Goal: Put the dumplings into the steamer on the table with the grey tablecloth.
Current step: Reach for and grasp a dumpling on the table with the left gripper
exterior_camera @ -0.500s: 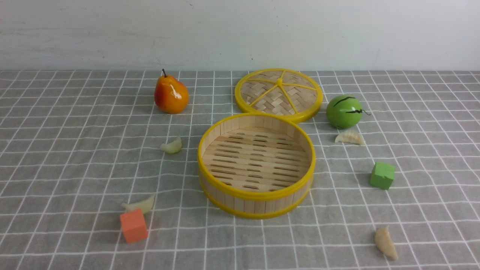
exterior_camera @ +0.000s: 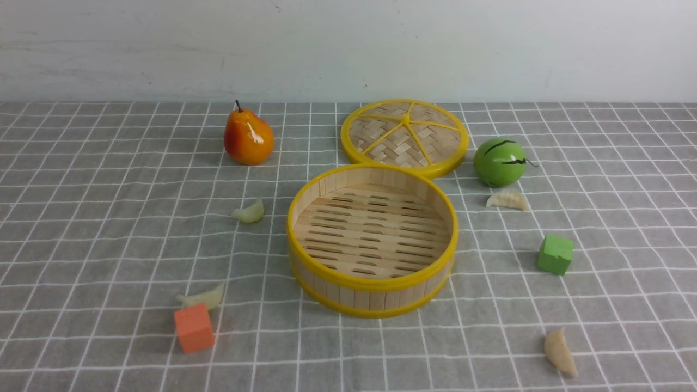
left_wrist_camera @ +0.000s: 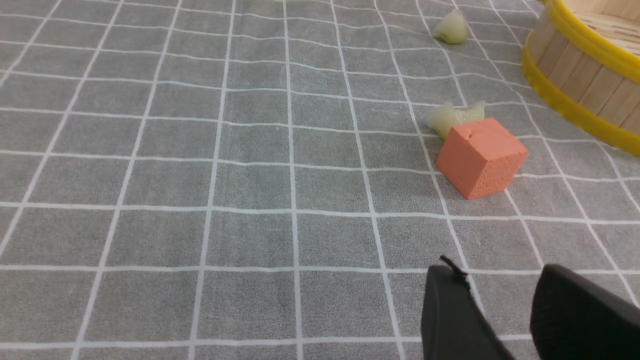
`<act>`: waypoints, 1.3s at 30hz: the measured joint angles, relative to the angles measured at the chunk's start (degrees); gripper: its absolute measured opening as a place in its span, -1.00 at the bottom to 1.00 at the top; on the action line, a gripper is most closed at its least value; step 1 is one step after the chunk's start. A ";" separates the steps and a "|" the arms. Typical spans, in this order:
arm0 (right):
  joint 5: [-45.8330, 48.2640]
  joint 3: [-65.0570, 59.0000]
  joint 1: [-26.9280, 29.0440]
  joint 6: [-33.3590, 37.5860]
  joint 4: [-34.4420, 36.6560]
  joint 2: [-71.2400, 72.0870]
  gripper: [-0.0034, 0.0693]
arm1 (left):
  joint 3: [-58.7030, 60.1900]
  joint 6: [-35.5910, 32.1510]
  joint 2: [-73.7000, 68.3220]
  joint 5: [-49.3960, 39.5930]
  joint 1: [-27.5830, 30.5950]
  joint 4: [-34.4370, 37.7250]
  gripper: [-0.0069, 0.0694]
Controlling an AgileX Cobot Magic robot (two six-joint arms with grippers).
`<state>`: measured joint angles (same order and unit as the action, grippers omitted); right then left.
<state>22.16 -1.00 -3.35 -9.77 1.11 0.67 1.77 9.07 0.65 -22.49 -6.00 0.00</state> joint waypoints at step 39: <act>-41.15 -0.58 0.00 -3.38 -6.29 0.00 -0.62 | 0.00 12.57 0.00 49.50 0.00 1.83 -0.20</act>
<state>-18.99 -1.58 -3.35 -13.16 -5.19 0.67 1.77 21.64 0.65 27.01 -6.00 1.83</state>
